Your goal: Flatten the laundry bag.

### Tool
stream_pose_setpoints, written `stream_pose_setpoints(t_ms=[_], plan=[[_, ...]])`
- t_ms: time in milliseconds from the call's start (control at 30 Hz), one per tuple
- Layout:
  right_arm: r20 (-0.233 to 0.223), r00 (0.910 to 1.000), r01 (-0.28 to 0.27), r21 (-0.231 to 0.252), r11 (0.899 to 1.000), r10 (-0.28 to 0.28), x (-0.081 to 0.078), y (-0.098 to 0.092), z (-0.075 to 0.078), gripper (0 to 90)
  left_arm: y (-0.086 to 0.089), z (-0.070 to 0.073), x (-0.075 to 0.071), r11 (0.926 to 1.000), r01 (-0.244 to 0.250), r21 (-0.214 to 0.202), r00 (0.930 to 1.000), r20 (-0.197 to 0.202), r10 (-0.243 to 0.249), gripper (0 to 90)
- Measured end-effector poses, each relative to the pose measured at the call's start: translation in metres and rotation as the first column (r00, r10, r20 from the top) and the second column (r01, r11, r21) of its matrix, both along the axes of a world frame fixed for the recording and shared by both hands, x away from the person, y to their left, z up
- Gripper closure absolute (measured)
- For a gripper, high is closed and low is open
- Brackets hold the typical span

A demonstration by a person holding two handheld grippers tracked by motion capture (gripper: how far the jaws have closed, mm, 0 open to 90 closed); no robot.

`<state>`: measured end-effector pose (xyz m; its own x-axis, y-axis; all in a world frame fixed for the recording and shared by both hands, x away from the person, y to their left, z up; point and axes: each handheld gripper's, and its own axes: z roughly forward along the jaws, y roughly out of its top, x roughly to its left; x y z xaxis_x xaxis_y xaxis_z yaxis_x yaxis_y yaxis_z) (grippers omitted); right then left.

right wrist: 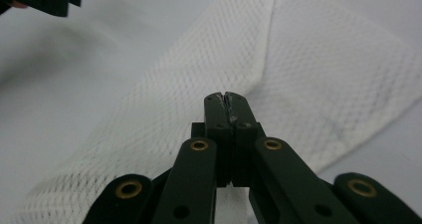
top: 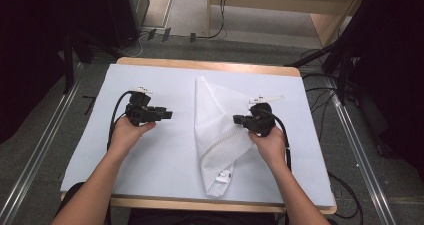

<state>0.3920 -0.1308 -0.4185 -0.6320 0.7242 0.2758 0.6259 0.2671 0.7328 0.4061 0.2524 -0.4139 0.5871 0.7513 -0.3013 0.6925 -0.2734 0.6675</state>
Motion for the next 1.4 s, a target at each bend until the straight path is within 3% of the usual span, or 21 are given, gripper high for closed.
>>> stream_pose_setpoints(t_ms=[233,400,767,1033,1200,1400], plan=[[0.020,0.9949,-0.098,0.008,0.995,0.098,0.003,0.036,0.014,90.0,0.008,0.002,-0.005,0.9998,-0.018,-0.001,0.9998,0.003,0.018,58.9],[0.027,0.9906,-0.135,0.011,0.991,0.134,0.004,0.053,0.020,90.0,0.016,0.003,-0.009,0.9992,-0.040,-0.004,0.9991,0.011,0.040,58.9],[0.038,0.9711,-0.236,-0.003,0.972,0.236,0.011,0.107,0.029,90.0,0.035,0.006,-0.015,0.9965,-0.084,-0.003,0.9963,0.019,0.084,58.5],[0.029,0.9557,-0.293,0.010,0.956,0.293,0.012,0.145,0.028,90.0,0.054,0.008,-0.019,0.9924,-0.122,-0.015,0.9923,0.016,0.123,58.2],[0.019,0.9404,-0.340,0.011,0.940,0.339,0.007,0.173,0.023,90.0,0.064,0.009,-0.021,0.9888,-0.147,-0.024,0.9889,0.017,0.148,58.0],[0.011,0.9212,-0.389,-0.023,0.921,0.389,0.000,0.201,0.018,90.0,0.071,0.008,-0.022,0.9849,-0.171,-0.028,0.9850,0.016,0.172,58.0]])
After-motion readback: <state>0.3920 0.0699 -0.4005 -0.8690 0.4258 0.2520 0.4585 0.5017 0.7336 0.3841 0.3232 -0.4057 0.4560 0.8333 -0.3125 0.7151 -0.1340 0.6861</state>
